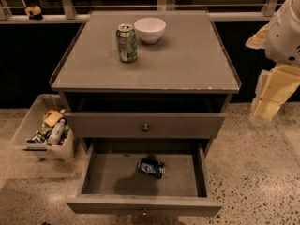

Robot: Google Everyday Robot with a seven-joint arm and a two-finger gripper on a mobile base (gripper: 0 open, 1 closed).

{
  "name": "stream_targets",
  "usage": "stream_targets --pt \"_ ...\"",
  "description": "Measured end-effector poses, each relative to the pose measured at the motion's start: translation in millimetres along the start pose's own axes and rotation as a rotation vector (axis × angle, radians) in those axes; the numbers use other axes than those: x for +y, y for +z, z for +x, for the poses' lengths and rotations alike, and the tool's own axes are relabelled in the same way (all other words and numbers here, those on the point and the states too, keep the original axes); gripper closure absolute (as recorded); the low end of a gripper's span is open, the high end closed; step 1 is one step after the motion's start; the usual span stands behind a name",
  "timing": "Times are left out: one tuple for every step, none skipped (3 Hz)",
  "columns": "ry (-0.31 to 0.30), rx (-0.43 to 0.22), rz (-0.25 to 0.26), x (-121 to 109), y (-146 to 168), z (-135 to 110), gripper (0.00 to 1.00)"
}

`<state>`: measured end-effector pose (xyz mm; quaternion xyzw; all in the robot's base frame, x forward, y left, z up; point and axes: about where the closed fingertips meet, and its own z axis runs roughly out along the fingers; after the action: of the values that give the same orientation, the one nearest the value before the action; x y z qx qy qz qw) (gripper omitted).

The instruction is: Pick pepsi can from middle drawer and place on counter

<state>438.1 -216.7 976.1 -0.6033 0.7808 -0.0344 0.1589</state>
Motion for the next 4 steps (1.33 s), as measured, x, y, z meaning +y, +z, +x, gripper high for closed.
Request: stream_targets --pt "0.002 -0.008 -0.020 13 23 11 0.00" --pt "0.002 -0.008 -0.020 13 23 11 0.00" --pt "0.015 -0.052 -0.045 43 30 20 0.00" --pt "0.055 -0.130 -0.110 106 51 36 0.00"
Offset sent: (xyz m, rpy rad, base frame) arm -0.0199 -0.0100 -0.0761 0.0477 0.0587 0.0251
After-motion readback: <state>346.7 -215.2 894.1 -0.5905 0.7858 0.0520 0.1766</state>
